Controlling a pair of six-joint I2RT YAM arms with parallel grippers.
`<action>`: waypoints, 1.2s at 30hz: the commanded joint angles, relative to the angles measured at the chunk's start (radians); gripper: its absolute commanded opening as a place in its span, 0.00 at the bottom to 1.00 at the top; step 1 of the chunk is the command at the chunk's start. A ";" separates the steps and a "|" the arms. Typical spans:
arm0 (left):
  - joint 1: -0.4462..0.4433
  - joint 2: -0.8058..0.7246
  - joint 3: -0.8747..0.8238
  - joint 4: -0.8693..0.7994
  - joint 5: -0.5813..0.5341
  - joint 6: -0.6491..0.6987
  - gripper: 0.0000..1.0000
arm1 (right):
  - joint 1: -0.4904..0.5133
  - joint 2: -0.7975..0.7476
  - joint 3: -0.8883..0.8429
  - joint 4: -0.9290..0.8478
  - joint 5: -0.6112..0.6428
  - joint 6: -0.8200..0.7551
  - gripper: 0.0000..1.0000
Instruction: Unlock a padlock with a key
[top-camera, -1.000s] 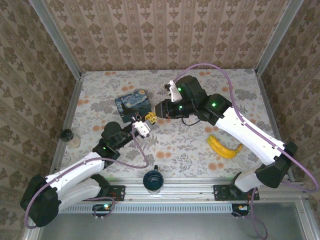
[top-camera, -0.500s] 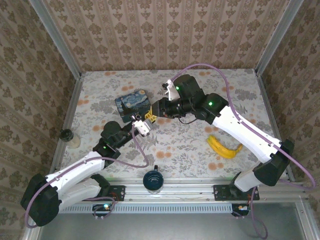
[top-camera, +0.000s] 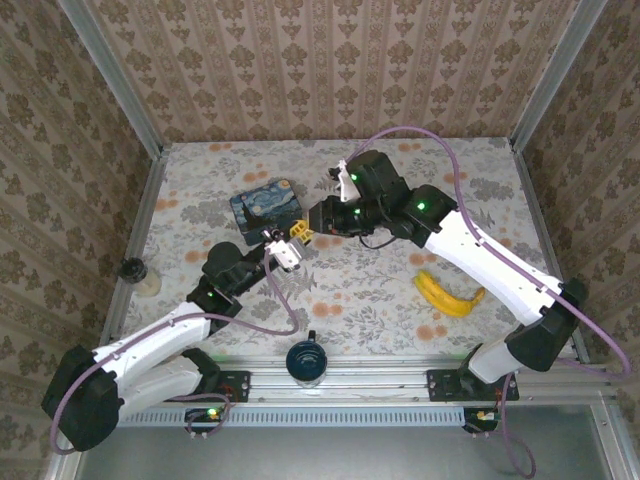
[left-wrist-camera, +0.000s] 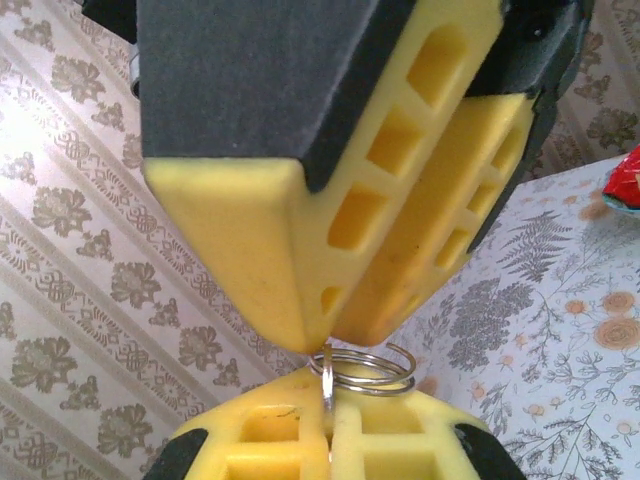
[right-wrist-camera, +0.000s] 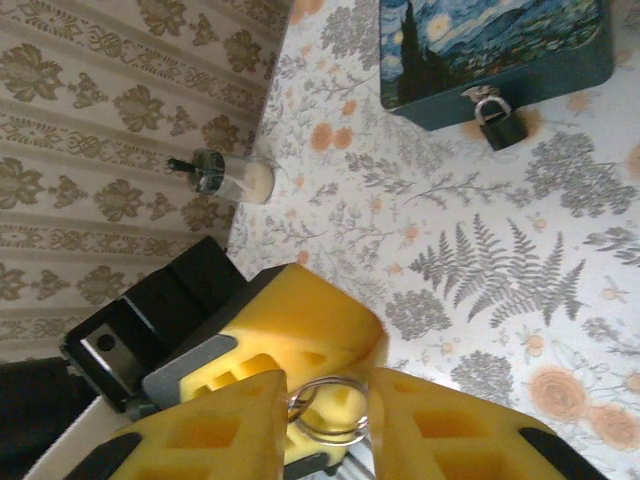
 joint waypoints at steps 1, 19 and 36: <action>0.004 -0.036 0.043 -0.017 0.055 0.036 0.00 | -0.018 -0.082 -0.061 -0.005 0.030 -0.010 0.32; -0.074 0.075 0.131 0.034 -0.109 0.389 0.00 | -0.085 -0.197 -0.187 0.056 -0.049 0.042 0.34; -0.114 0.176 0.048 0.321 -0.092 0.723 0.00 | -0.107 -0.250 -0.285 0.228 -0.082 0.085 0.31</action>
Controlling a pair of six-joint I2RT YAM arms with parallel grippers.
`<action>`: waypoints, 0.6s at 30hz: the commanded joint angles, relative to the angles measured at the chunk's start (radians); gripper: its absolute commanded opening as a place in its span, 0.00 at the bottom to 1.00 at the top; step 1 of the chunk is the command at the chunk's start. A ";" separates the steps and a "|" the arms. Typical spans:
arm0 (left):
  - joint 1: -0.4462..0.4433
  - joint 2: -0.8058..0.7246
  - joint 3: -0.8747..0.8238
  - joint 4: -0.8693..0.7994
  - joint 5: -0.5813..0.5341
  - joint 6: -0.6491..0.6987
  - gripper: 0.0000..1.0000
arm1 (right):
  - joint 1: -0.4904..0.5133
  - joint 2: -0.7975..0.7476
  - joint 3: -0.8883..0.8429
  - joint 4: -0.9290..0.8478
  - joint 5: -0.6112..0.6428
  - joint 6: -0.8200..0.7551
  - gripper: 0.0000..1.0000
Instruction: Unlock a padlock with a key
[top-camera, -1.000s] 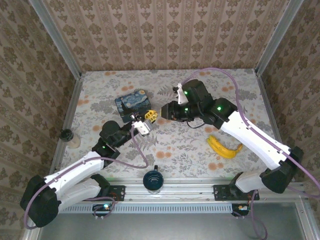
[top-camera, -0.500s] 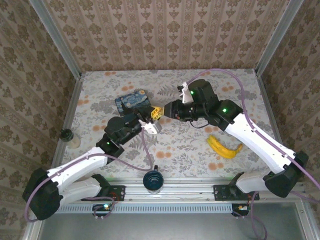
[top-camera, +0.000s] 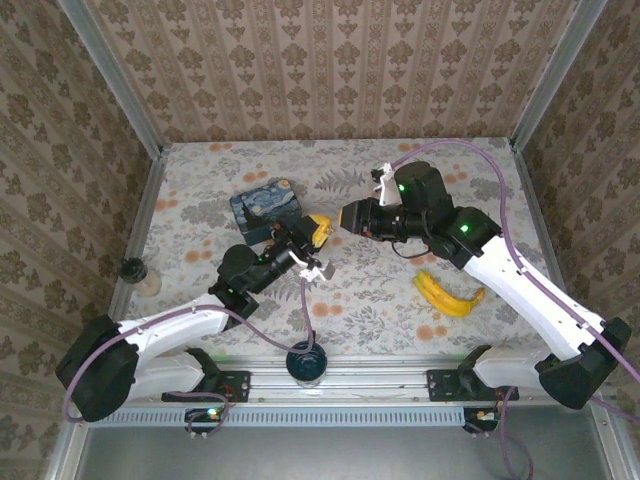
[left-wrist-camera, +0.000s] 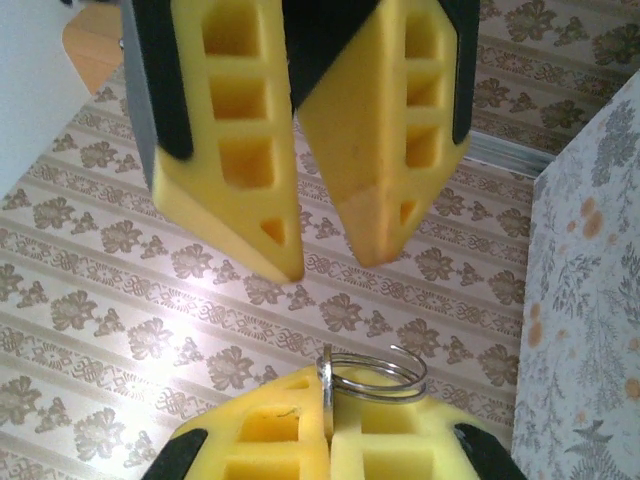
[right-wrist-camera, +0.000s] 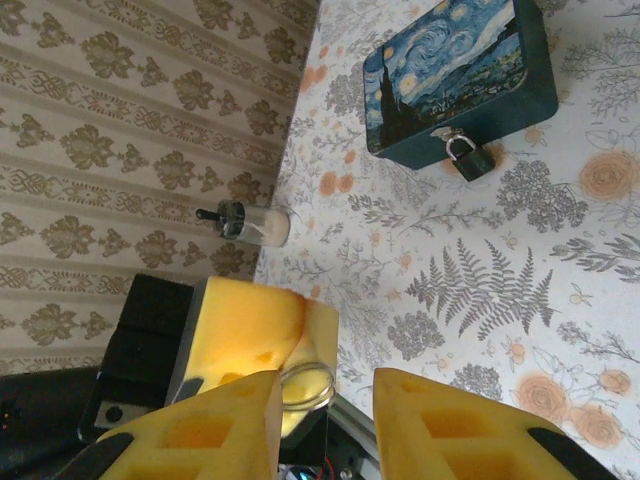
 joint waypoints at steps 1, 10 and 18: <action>-0.007 0.002 0.023 0.036 -0.017 0.054 0.00 | 0.006 -0.012 -0.023 0.071 -0.033 0.022 0.31; -0.007 0.015 0.023 0.035 -0.041 0.050 0.00 | 0.043 0.022 -0.011 0.102 -0.052 0.034 0.29; -0.007 0.020 0.021 0.044 -0.053 0.043 0.00 | 0.058 0.042 -0.026 0.120 -0.049 0.056 0.26</action>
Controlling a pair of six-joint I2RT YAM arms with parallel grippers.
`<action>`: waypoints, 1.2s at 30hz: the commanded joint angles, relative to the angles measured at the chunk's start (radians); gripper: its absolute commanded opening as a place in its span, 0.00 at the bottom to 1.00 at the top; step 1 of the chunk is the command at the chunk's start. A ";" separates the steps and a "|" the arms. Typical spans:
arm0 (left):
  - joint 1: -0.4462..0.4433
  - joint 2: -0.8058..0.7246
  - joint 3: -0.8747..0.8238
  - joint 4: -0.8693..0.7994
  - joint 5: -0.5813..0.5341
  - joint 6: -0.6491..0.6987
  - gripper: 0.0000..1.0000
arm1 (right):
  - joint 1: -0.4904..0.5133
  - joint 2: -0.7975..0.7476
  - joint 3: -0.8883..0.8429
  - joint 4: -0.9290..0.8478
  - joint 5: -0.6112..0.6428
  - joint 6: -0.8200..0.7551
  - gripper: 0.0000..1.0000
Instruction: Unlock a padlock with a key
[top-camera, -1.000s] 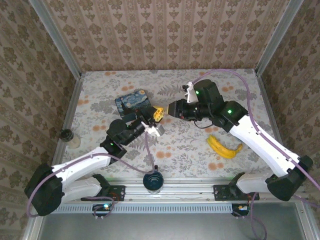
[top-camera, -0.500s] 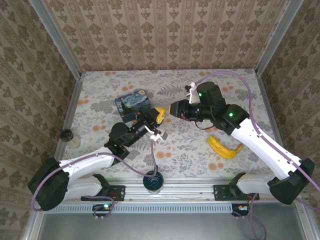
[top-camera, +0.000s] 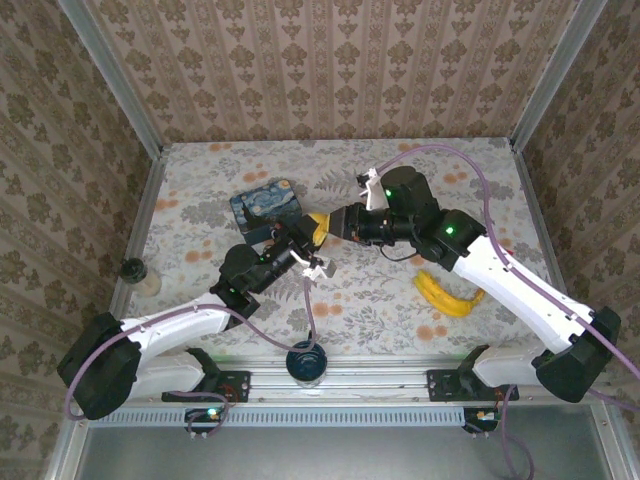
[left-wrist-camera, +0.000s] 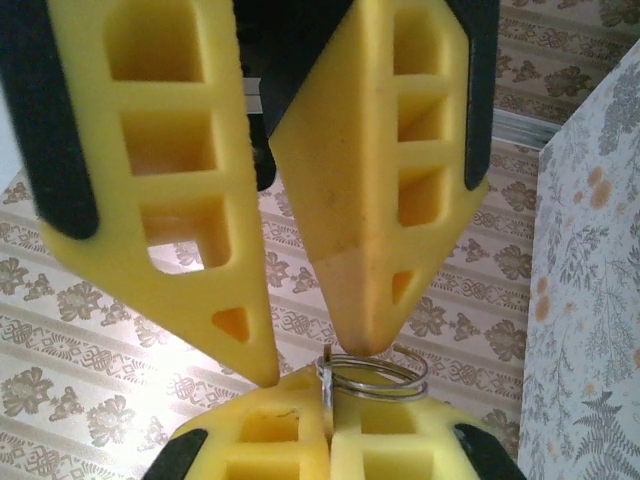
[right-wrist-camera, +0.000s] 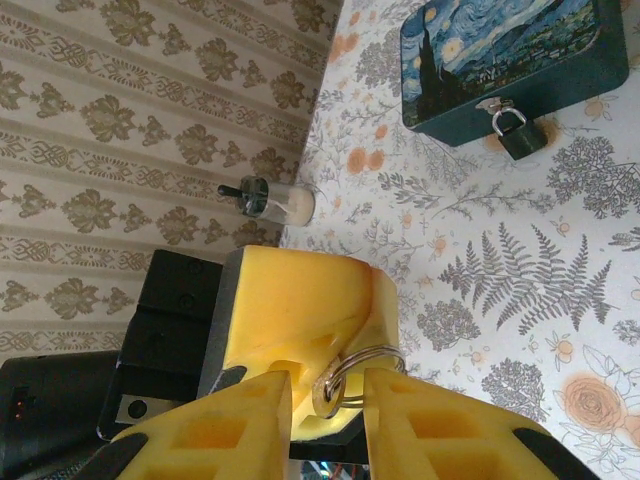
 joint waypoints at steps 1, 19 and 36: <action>-0.007 0.006 0.020 0.045 -0.010 0.009 0.00 | 0.008 0.005 -0.007 0.047 -0.016 0.025 0.26; -0.006 0.011 0.012 0.093 -0.002 -0.030 0.00 | 0.018 0.053 -0.010 0.071 -0.001 0.036 0.11; -0.007 -0.185 -0.058 -0.126 0.068 -0.235 0.99 | -0.028 -0.001 -0.033 0.126 0.048 -0.043 0.00</action>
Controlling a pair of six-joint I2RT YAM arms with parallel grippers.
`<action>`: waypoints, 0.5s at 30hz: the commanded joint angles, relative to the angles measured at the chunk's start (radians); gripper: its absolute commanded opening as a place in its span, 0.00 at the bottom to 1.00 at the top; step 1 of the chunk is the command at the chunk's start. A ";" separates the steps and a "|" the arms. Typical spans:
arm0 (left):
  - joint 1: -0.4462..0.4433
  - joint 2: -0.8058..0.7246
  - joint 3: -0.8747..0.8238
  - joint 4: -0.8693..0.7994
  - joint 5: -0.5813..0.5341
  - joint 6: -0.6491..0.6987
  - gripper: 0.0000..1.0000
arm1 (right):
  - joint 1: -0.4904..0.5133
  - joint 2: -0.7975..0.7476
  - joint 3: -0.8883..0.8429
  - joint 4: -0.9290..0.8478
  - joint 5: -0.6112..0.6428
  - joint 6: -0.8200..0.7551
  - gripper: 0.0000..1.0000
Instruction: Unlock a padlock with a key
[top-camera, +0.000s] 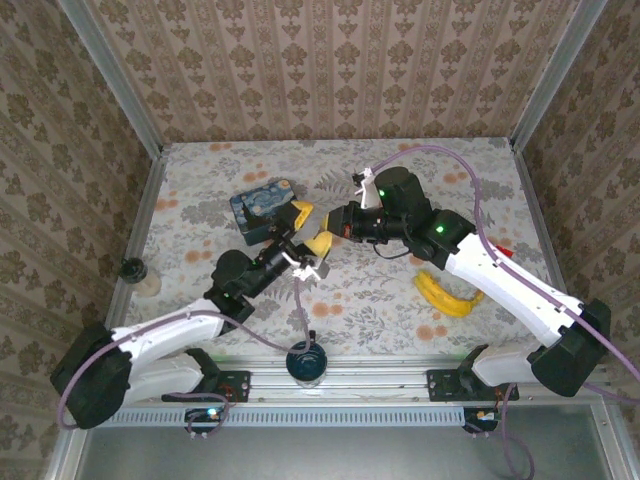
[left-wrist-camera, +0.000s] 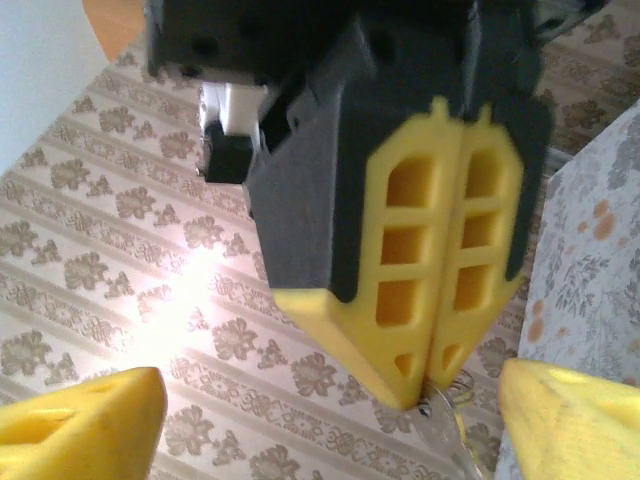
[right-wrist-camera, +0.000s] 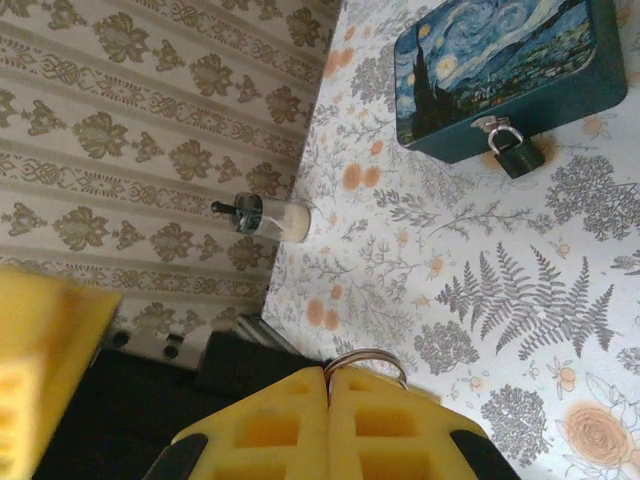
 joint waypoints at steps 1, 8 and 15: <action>-0.007 -0.132 -0.012 -0.187 0.084 -0.135 1.00 | -0.023 -0.041 -0.004 0.048 0.028 -0.056 0.00; -0.007 -0.388 -0.062 -0.419 0.111 -0.466 1.00 | -0.053 -0.077 -0.005 0.060 0.002 -0.173 0.00; 0.008 -0.517 -0.006 -0.589 0.010 -0.865 1.00 | -0.080 -0.122 -0.035 0.118 -0.108 -0.291 0.00</action>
